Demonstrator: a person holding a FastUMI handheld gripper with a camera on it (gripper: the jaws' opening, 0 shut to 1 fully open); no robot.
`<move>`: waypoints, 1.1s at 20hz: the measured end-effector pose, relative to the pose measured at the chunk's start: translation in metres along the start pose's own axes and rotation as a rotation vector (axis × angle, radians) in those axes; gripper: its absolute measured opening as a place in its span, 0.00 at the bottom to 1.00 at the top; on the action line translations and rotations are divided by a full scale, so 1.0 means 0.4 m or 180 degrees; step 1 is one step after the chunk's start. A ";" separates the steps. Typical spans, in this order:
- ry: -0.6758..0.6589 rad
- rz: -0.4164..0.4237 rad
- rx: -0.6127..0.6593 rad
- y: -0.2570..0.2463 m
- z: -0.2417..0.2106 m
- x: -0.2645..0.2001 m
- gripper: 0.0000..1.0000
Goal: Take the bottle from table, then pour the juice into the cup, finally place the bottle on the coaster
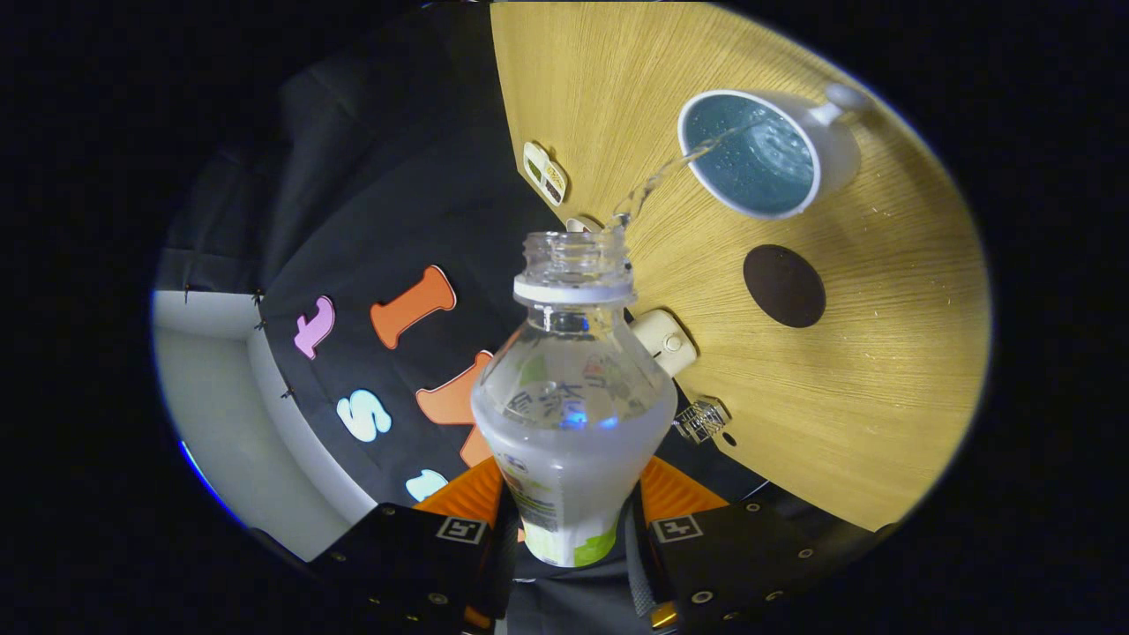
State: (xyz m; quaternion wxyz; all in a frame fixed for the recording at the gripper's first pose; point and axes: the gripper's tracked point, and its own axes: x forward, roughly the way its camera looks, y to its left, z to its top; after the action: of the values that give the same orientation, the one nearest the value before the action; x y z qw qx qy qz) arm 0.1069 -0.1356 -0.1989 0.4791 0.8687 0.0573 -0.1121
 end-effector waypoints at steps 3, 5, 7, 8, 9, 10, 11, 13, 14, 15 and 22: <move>0.0004 0.0005 -0.0006 -0.001 -0.001 -0.001 0.53; -0.0010 -0.0013 -0.0084 -0.007 0.001 -0.007 0.53; -0.0067 -0.0188 -0.0357 -0.044 0.008 0.004 0.53; -0.0116 -0.0296 -0.0534 -0.068 0.018 0.004 0.53; -0.0161 -0.0407 -0.0720 -0.090 0.025 0.007 0.53; -0.0199 -0.0498 -0.0910 -0.104 0.032 0.007 0.53; -0.0225 -0.0569 -0.1098 -0.120 0.038 0.013 0.53; -0.0220 -0.0702 -0.1561 -0.146 0.041 0.026 0.57; -0.0192 -0.0752 -0.1778 -0.162 0.034 0.031 0.57; -0.0182 -0.0739 -0.1988 -0.160 0.032 0.039 0.57; -0.0125 -0.0936 -0.3982 -0.132 0.023 0.065 0.57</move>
State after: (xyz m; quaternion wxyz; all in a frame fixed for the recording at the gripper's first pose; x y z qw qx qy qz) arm 0.1198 -0.1156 -0.2533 0.8759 0.4059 0.2215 -0.1379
